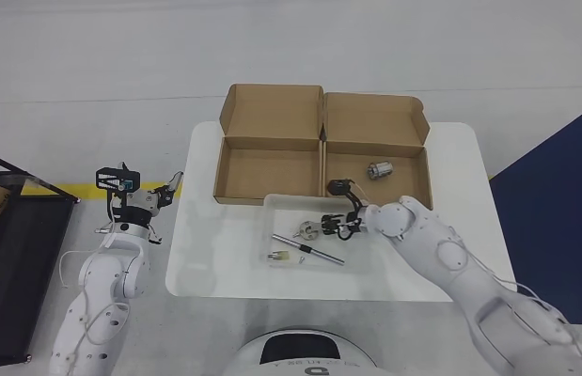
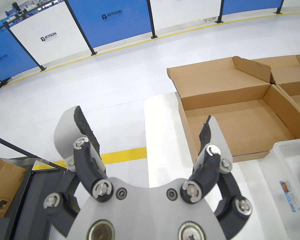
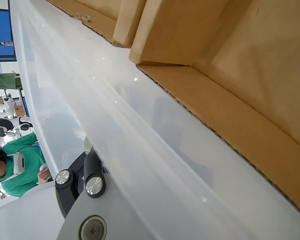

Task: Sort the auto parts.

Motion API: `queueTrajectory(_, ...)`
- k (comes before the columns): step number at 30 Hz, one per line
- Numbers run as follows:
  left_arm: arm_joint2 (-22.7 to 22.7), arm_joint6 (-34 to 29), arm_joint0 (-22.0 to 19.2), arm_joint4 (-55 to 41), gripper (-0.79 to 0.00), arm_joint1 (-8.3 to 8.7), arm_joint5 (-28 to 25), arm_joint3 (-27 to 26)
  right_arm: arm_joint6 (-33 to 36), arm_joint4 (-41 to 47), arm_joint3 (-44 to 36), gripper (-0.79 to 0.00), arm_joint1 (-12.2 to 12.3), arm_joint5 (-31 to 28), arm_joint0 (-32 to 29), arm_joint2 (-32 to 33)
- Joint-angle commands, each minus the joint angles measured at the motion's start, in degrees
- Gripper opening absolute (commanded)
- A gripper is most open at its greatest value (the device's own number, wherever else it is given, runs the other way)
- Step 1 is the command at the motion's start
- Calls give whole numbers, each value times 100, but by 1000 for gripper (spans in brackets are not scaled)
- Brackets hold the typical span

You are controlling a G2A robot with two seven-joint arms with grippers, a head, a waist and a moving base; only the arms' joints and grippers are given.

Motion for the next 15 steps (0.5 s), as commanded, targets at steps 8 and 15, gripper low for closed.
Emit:
queueTrajectory(8, 0, 0, 0, 0, 0, 0, 0, 0, 42, -73, 220, -508, -158, 61, 132, -131)
queueTrajectory(15, 0, 0, 0, 0, 0, 0, 0, 0, 34, -80, 345, -785, -211, -43, 182, -100)
